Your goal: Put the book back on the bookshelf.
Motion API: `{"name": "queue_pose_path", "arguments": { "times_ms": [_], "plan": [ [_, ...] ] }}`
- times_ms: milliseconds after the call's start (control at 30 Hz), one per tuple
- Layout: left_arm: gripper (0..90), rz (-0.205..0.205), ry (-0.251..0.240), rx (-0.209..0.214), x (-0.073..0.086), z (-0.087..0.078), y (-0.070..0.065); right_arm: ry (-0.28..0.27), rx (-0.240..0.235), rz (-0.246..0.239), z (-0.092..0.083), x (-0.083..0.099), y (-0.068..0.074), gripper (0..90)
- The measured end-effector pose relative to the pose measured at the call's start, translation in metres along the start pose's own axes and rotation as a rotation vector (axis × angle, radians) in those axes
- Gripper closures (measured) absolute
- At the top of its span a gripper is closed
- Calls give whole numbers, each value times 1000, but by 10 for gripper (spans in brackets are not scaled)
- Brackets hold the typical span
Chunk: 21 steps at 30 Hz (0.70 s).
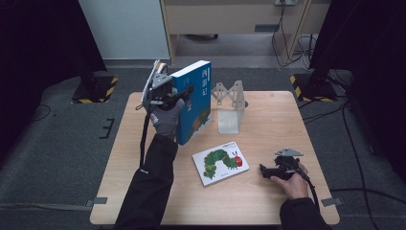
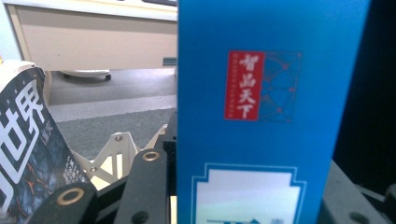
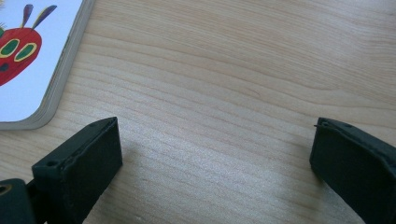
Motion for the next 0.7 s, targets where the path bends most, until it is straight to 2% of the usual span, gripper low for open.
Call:
{"name": "queue_pose_path", "arguments": {
  "times_ms": [200,467,600,700],
  "plan": [
    [615,-2,9,-27,1,14,4,0,-1,0,0,0,0,25],
    [615,-29,-11,-44,4,36,6,2,-2,0,0,0,0,25],
    [615,11,19,-57,7,51,2,2,-3,1,0,0,0,25],
    [616,15,37,-48,10,59,1,2,-4,1,0,0,0,25]
  ]
}}
Point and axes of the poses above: each handheld gripper's, and its own axes: z roughly forward along the jaws, x roughly out of its underside, y roughly to its left, the point moved 7 cm from there along z, roughly forward along the jaws, and after that the axes turned 1 degree about y, right-handed, at the moved point
